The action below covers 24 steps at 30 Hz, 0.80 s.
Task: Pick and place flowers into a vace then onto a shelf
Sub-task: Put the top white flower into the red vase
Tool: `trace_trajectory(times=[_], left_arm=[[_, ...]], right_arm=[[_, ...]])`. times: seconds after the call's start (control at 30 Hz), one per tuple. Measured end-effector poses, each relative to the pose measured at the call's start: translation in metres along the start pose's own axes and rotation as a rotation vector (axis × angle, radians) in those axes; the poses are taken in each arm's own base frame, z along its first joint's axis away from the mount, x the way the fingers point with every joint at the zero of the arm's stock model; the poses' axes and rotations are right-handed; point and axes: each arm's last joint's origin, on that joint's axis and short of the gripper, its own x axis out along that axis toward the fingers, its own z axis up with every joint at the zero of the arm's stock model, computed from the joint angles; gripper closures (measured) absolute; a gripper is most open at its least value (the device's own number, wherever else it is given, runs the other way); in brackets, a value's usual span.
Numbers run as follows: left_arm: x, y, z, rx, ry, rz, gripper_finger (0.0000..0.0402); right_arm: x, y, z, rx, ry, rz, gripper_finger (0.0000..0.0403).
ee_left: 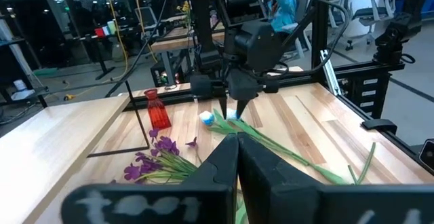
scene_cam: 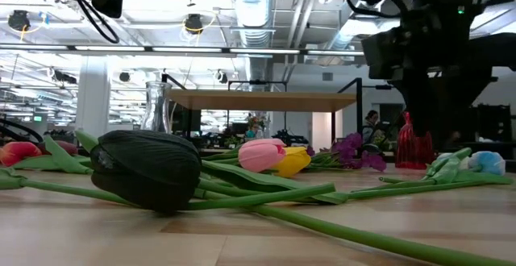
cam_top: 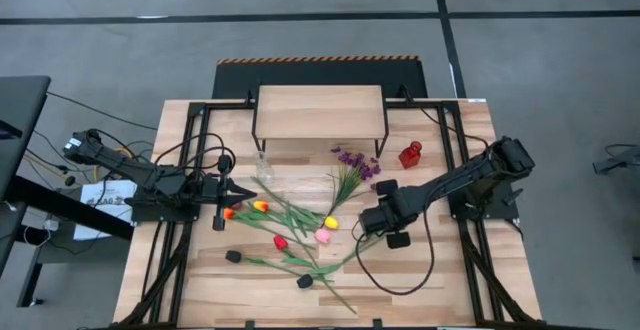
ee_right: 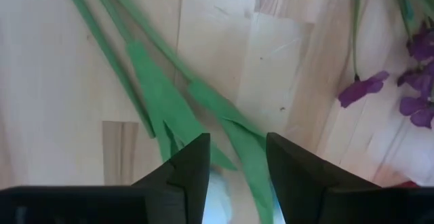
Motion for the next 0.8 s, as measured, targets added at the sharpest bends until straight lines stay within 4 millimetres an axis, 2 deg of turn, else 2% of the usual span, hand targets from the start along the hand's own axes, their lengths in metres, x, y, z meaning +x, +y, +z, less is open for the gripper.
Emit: trace_trajectory(times=[0.2, 0.4, 0.63, 0.8], left_arm=[[0.000, 0.000, 0.000, -0.016, 0.001, 0.000, 0.0401], [0.000, 0.000, 0.000, -0.017, 0.001, 0.000, 0.0401], [0.000, 0.000, 0.000, -0.025, 0.001, 0.000, 0.0401], [0.000, 0.000, 0.000, -0.025, 0.001, 0.000, 0.0401]], right_arm=[[0.001, -0.006, 0.000, -0.041, 0.013, -0.003, 0.0266], [0.000, -0.022, -0.012, -0.030, 0.126, -0.046, 0.0271], [-0.008, -0.036, -0.017, 0.001, 0.066, -0.038, 0.0282], [0.004, -0.035, -0.026, 0.015, -0.016, 0.015, 0.0284]])
